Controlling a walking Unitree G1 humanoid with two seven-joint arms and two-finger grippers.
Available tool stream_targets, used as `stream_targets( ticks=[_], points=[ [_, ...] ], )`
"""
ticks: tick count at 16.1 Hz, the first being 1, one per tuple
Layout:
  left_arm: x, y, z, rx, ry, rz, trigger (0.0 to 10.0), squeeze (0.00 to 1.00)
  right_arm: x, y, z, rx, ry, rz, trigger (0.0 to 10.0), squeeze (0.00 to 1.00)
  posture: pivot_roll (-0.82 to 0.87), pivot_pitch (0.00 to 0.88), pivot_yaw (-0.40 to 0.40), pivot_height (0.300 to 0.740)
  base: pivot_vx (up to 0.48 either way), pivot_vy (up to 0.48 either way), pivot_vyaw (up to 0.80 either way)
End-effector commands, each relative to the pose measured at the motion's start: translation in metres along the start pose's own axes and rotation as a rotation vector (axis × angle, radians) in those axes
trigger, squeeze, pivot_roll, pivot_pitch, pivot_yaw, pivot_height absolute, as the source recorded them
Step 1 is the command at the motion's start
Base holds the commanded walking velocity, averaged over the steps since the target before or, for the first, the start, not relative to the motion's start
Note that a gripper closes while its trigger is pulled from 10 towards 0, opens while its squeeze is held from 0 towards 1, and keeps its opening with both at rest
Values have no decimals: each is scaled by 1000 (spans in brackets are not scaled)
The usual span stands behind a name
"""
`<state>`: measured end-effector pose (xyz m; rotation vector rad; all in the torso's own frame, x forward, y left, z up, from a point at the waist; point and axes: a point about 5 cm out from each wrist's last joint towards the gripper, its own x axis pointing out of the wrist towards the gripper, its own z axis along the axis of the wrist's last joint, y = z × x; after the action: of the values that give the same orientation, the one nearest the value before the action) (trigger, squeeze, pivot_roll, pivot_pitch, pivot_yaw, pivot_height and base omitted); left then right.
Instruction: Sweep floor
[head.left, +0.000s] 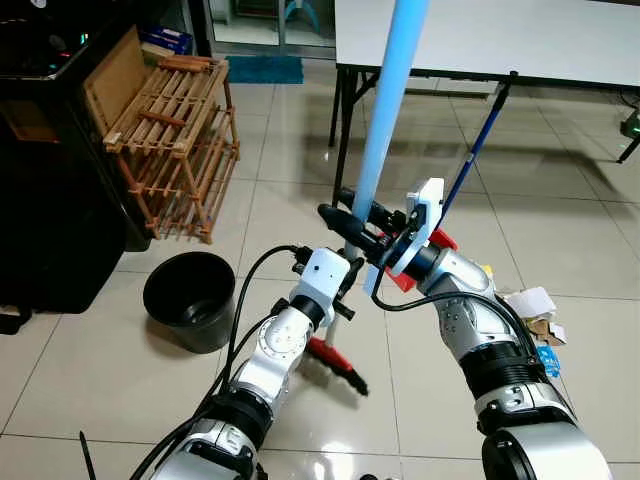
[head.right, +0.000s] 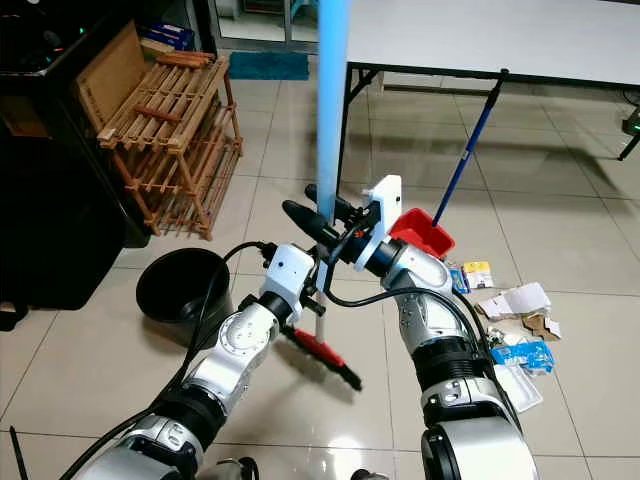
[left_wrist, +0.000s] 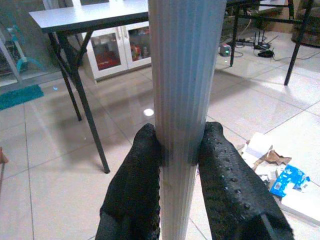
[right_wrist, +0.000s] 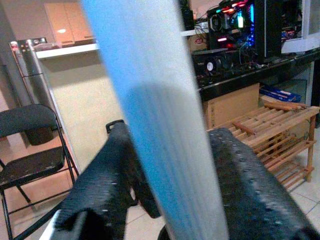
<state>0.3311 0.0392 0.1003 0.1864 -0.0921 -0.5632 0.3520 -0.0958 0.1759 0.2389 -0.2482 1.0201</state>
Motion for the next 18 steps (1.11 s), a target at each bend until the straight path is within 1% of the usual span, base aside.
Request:
stream_targets(
  ticks=[1, 9, 18],
  points=[
    [4, -6, 11, 13, -49, -26, 10000, 0, -2, 3, -2, -5, 4, 23, 0, 0, 60, 119, -34, 740, 0, 0, 0],
    [4, -10, 10, 12, -46, -42, 10000, 0, -3, 5, -6, -4, 23, 30, 0, 0, 62, 106, -39, 740, 0, 0, 0],
    [3, -10, 10, 15, -47, -39, 10000, 0, -4, 5, -8, -3, 25, 20, 0, 0, 63, 116, -42, 740, 0, 0, 0]
  ],
)
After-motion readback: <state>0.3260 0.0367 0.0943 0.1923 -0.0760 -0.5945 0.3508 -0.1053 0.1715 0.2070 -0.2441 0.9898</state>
